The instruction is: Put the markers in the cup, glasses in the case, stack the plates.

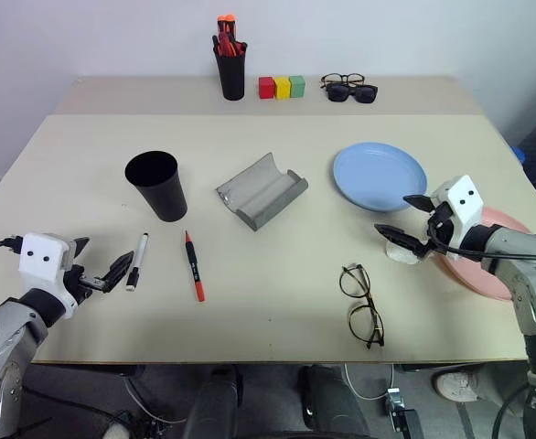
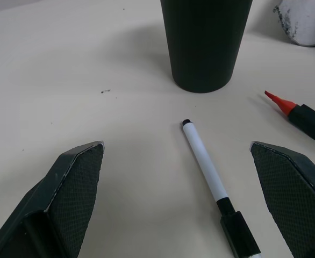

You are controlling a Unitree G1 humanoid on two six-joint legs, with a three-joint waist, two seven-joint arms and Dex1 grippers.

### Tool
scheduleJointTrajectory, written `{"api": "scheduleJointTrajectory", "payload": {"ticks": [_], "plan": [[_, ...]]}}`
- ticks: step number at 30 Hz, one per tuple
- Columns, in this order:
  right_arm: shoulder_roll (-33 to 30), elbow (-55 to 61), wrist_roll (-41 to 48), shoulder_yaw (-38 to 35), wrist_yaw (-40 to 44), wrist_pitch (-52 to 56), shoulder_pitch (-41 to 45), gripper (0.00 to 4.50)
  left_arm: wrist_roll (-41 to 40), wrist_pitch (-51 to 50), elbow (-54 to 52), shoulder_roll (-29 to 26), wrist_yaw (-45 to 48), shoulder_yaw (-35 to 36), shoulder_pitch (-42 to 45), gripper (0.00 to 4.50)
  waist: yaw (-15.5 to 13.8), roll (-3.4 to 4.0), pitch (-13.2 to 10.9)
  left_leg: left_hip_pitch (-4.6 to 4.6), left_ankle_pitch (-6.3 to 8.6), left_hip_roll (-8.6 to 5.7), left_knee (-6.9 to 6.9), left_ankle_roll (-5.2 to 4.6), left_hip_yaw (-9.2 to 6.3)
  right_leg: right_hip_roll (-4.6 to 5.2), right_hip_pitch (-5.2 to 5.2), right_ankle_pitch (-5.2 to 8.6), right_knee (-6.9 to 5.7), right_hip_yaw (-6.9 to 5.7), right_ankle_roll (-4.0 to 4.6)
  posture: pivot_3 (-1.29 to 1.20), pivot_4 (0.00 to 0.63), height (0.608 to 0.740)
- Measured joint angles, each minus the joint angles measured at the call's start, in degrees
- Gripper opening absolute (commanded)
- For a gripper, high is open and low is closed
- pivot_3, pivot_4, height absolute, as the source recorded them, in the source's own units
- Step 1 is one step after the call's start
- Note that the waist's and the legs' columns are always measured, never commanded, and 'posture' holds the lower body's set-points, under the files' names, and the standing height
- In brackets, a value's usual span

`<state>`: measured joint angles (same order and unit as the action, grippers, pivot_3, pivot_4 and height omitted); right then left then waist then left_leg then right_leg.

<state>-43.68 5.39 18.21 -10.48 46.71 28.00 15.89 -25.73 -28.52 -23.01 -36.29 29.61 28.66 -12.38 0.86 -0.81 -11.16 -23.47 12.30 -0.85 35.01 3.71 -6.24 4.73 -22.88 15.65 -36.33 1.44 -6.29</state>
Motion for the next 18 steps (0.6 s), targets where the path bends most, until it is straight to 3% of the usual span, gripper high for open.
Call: {"api": "scheduleJointTrajectory", "payload": {"ticks": [9, 18], "plan": [[2.1, 0.9, 0.1, 2.6, -1.5, -0.6, 2.4, 4.5, 0.1, -3.8, 0.0, 0.3, -2.6, -1.3, 3.4, 4.48, 0.1, 0.0, 0.0, 0.02, 0.0, 0.01, 0.01, 0.0, -0.02, -0.04, 0.01, -0.02, -0.01, 0.0, -0.01, 0.0, 0.15, 0.74], [13.3, 13.7, -3.7, 22.4, -4.2, 0.8, 4.6, 4.5, -1.9, -27.6, 0.9, 1.9, -13.6, -5.4, 17.7, 4.48, 0.1, -0.01, 0.0, 0.01, -0.01, -0.04, 0.08, 0.01, -0.09, -0.06, 0.04, -0.25, -0.05, -0.02, -0.44, 0.0, 0.15, 0.74]]}}
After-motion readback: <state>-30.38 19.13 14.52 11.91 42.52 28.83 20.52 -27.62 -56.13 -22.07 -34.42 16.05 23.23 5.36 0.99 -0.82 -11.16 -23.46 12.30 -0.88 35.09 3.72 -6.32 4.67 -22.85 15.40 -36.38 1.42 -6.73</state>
